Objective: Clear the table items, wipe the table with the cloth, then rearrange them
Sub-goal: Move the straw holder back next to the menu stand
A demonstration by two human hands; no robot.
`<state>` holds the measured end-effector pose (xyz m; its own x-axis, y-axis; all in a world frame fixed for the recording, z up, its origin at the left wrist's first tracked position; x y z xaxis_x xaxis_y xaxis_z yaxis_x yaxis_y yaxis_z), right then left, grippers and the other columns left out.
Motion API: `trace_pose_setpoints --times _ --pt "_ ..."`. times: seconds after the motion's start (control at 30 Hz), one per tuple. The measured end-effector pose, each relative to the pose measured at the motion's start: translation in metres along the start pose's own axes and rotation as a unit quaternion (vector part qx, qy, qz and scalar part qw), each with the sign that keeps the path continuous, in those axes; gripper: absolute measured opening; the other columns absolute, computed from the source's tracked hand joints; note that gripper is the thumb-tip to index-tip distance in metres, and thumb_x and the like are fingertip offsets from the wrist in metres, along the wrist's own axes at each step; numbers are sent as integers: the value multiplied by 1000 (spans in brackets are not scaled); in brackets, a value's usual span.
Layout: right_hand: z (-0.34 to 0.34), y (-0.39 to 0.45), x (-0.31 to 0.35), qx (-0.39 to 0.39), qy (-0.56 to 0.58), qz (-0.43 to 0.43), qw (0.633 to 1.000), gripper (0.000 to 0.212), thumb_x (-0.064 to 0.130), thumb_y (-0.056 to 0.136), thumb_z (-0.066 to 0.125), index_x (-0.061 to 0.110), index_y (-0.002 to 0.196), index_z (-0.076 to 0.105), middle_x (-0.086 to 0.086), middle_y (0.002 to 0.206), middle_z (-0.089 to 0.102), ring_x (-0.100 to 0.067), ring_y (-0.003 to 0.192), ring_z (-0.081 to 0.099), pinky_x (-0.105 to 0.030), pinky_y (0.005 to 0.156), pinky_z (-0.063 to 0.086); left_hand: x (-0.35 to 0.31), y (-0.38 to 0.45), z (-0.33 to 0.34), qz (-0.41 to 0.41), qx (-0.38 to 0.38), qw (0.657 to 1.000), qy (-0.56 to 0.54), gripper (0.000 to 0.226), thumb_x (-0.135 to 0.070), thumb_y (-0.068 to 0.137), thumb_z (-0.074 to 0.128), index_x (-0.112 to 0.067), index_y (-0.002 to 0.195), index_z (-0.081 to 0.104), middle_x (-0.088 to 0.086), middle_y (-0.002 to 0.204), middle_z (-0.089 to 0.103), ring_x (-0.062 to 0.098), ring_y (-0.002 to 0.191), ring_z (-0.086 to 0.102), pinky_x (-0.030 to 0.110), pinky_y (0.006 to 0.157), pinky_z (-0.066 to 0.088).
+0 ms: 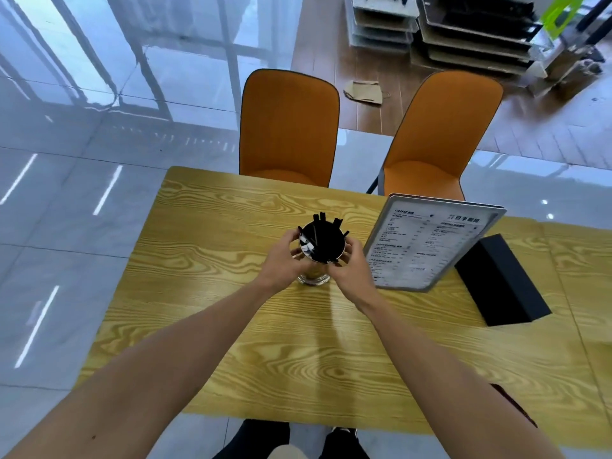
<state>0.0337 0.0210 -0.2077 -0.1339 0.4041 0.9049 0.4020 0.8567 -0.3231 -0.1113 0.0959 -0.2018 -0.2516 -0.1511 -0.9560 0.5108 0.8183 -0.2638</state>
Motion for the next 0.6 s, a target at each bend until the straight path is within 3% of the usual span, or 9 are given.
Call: trace_pose_setpoints --times 0.2,0.4,0.6 --pt "-14 -9 -10 -70 -27 1 997 61 30 82 82 16 131 49 6 120 61 -6 107 62 -24 86 54 -4 4 12 4 21 1000 -5 72 -8 75 87 -14 137 51 -20 122 56 -15 103 59 8 86 47" --pt "-20 -19 -24 -95 -26 37 994 56 36 86 79 14 130 53 9 111 67 2 96 65 -15 73 52 -3 7 21 4 36 999 -8 68 -10 75 87 -25 130 49 -10 128 55 -10 106 57 8 86 46" --pt "-26 -19 -27 -100 -19 57 993 52 30 86 79 12 129 55 16 104 64 6 93 63 -9 70 50 -1 11 25 -10 46 999 -22 81 -7 75 86 -16 144 44 -6 135 51 -4 107 56 6 81 47"
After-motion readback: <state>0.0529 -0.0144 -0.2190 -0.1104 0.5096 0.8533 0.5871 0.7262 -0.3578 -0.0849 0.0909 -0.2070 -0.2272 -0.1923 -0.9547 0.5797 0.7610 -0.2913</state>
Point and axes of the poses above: each hand's wrist, its own y-axis towards the middle knuckle, its own z-axis out of the palm, x = y × z, the point moved 7 cm from there along y, towards the middle knuckle
